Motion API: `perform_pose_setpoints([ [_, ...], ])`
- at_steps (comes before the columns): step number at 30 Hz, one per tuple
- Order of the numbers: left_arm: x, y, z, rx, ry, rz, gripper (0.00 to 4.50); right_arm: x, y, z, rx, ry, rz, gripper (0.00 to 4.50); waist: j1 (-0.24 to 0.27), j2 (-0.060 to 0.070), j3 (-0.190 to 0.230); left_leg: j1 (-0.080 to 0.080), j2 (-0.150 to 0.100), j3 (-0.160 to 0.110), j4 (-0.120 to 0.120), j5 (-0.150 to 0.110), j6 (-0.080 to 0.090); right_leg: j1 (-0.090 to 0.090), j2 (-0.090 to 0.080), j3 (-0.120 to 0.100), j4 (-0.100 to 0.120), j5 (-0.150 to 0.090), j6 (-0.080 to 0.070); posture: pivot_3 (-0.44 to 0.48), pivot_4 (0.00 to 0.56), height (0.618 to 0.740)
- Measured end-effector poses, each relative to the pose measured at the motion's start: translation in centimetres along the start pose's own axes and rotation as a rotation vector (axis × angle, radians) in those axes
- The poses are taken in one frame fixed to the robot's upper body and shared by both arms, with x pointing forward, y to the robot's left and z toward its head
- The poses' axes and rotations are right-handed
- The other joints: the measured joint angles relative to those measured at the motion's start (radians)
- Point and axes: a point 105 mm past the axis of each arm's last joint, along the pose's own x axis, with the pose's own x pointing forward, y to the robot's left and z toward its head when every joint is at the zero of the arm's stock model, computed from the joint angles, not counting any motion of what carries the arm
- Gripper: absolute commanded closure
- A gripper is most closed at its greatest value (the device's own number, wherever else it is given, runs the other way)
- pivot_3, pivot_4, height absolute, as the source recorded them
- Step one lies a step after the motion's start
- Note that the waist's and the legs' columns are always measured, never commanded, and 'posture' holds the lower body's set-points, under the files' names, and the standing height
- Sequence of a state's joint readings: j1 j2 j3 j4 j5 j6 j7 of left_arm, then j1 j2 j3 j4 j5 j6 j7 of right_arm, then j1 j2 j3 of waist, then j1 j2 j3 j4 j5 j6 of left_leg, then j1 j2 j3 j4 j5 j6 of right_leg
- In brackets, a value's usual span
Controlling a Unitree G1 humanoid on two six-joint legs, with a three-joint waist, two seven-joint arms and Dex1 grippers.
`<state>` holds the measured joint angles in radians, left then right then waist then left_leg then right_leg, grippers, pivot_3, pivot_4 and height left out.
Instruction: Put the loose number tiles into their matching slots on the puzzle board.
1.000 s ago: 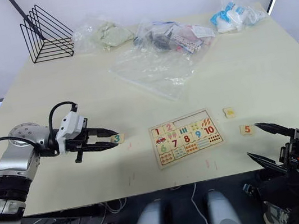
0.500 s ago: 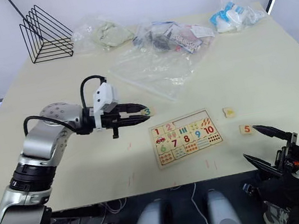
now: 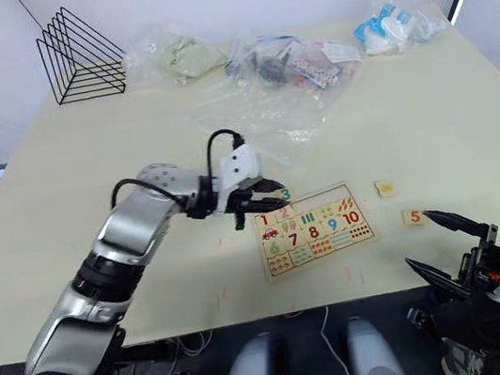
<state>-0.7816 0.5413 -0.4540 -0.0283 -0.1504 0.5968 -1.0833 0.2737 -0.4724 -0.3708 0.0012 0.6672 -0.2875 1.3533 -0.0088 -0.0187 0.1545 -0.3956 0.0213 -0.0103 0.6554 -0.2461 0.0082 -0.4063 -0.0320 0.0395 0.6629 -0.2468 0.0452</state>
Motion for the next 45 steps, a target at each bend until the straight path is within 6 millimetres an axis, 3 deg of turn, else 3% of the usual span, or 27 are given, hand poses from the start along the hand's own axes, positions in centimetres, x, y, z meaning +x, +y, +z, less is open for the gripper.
perform_pose_setpoints([
  [21, 2.9, 0.0, -0.6, -0.059, 0.209, -0.025, 3.57, -0.1, 0.0, 0.1, -0.010, 0.000, -0.011, 0.00, -0.004, 0.000, 0.000, 0.000, 0.000, 0.000, 0.000, 0.000, 0.000, 0.000, 0.001, 0.002, 0.000, -0.001, 0.000, 0.000, 0.150, 0.740],
  [45, 3.4, 0.2, -1.1, -0.043, 0.250, -0.018, 3.57, -0.1, 0.1, 0.3, -0.021, 0.002, -0.028, 0.00, -0.003, 0.000, 0.000, 0.000, 0.000, 0.000, 0.000, 0.000, 0.000, 0.000, 0.001, 0.002, 0.000, -0.001, 0.001, 0.000, 0.150, 0.740],
])
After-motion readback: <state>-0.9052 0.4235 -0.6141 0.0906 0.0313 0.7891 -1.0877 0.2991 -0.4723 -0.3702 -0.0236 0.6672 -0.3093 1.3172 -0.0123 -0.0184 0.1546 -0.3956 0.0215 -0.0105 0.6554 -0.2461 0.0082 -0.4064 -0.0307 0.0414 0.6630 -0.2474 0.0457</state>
